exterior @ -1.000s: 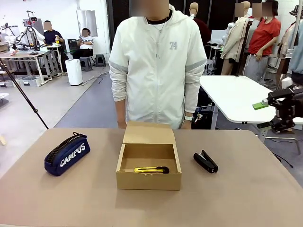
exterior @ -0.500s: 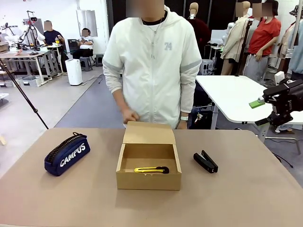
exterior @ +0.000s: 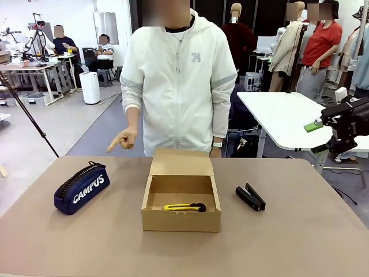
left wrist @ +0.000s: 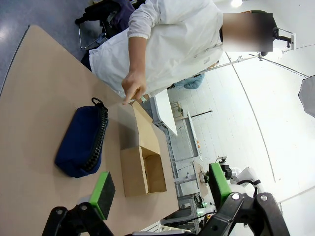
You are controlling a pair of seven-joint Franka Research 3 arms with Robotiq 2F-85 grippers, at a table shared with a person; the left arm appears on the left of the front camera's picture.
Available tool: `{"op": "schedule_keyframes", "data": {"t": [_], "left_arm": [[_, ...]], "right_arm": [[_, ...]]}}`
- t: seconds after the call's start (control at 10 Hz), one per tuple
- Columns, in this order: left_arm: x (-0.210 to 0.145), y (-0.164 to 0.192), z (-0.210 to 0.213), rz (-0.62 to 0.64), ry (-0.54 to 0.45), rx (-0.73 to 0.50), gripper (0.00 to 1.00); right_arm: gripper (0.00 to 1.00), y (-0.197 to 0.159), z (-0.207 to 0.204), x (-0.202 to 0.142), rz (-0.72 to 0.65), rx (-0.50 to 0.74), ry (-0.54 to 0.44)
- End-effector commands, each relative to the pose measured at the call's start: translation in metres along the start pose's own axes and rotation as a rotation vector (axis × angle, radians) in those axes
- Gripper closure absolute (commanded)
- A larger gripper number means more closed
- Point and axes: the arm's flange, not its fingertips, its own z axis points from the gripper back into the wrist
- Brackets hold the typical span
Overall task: Pack the items into the box.
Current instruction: Pick up the item indicated by the person and place it inside the Mailer Box.
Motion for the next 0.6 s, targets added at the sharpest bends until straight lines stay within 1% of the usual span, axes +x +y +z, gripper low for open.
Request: {"op": "schedule_keyframes", "data": {"t": [0.0, 0.5], "left_arm": [[0.0007, -0.0036, -0.0004, 0.001, -0.011, -0.016, 0.0], [0.0007, -0.0036, -0.0004, 0.001, -0.011, -0.016, 0.0]], "right_arm": [[0.0, 0.0026, 0.0021, 0.0007, -0.006, 0.001, 0.015], [0.0, 0.0026, 0.0021, 0.0007, -0.006, 0.001, 0.015]]}}
